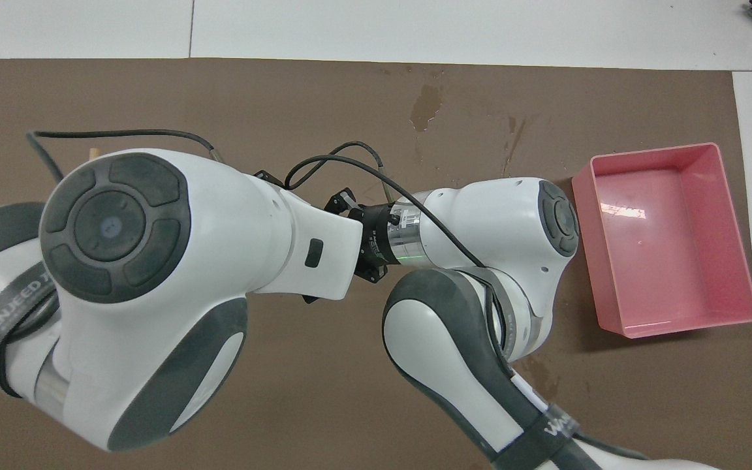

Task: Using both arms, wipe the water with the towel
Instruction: 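Release the towel from the left gripper while the right gripper carries it away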

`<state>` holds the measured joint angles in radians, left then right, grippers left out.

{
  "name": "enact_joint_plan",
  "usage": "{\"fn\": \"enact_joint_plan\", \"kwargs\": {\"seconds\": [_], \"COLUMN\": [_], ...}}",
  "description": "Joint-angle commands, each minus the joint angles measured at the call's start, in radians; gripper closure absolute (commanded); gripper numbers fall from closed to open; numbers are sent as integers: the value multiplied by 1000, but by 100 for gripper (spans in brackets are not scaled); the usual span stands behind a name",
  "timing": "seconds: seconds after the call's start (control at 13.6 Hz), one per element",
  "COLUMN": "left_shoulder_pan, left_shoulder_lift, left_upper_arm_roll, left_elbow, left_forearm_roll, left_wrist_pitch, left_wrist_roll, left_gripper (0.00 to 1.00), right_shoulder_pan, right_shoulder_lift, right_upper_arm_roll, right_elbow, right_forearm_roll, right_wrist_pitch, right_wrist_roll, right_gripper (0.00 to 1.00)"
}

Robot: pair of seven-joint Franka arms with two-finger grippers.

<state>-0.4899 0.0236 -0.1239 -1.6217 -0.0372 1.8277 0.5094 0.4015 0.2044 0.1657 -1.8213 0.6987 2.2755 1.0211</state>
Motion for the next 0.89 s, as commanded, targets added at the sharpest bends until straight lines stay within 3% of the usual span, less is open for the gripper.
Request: {"fn": "enact_joint_plan", "kwargs": {"seconds": [0.0, 0.3, 0.52, 0.66, 0.81], "left_shoulder_pan": [5, 143, 241, 335, 417], "left_shoulder_lift": [-60, -97, -103, -103, -111], "left_upper_arm_roll": [19, 20, 20, 21, 21], "left_elbow": [-82, -148, -162, -165, -167], "left_forearm_roll": [11, 10, 10, 10, 10], "left_wrist_pitch": [-11, -97, -102, -104, -164], "left_wrist_roll": [-11, -14, -81, -147, -324], "left_gripper": [0, 0, 0, 0, 0], "right_shoulder_pan": [-65, -128, -130, -128, -144], "right_shoulder_lift": [-32, -60, -79, -108, -129], "right_upper_arm_roll": [6, 8, 9, 11, 11], "right_elbow": [-4, -38, -131, -249, -358], "right_forearm_roll": [-128, -295, -566, -726, -743], "right_wrist_pitch": [-184, -343, -306, -228, -76], "right_wrist_roll": [-169, -396, -657, -783, -808], "right_gripper": [100, 100, 100, 100, 100]}}
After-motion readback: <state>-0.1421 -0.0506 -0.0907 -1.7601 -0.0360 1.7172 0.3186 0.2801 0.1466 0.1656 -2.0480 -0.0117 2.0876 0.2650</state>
